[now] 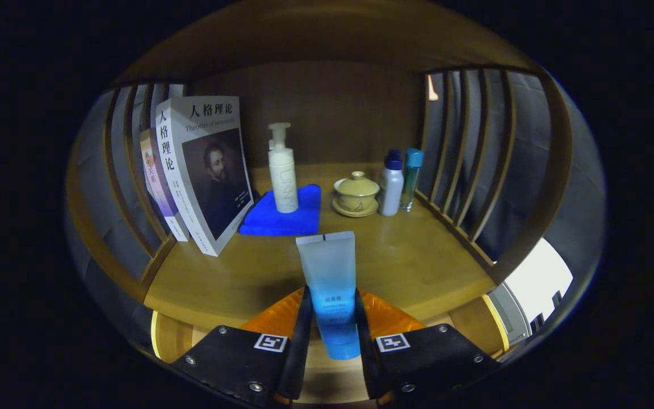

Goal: Pull open the drawer, take out the items inside it, and place them on the countertop above the cabinet.

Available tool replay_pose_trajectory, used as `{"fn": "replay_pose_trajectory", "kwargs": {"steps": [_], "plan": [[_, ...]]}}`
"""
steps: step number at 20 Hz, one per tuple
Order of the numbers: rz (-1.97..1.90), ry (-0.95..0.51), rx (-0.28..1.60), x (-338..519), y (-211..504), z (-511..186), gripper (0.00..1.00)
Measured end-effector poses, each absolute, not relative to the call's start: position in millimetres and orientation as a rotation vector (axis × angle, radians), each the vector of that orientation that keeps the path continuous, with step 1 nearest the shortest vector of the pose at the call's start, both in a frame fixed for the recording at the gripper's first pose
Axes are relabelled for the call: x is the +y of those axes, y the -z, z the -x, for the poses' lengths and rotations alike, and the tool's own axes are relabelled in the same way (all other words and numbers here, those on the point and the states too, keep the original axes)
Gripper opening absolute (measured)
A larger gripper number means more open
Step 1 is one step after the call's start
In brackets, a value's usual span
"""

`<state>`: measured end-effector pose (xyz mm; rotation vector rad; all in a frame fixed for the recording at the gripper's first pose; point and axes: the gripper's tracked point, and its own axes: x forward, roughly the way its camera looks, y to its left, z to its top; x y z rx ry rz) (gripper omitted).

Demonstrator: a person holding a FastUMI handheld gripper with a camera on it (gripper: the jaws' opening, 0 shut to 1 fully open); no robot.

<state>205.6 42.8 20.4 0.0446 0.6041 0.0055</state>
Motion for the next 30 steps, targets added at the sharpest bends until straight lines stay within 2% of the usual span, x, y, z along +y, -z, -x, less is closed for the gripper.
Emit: {"fn": "replay_pose_trajectory", "kwargs": {"steps": [7,12,13,16,18,24,30], "plan": [[-0.017,-0.084,0.637,58,0,-227,0.46],[-0.044,-0.133,0.628,63,10,-233,0.54],[-0.056,-0.131,0.623,61,7,-231,0.60],[-0.095,-0.136,0.548,59,-8,-227,0.88],[-0.116,-0.138,0.475,59,-27,-222,0.94],[-0.127,-0.103,0.235,42,-88,-179,0.94],[-0.139,-0.089,0.110,36,-109,-126,0.94]]}}
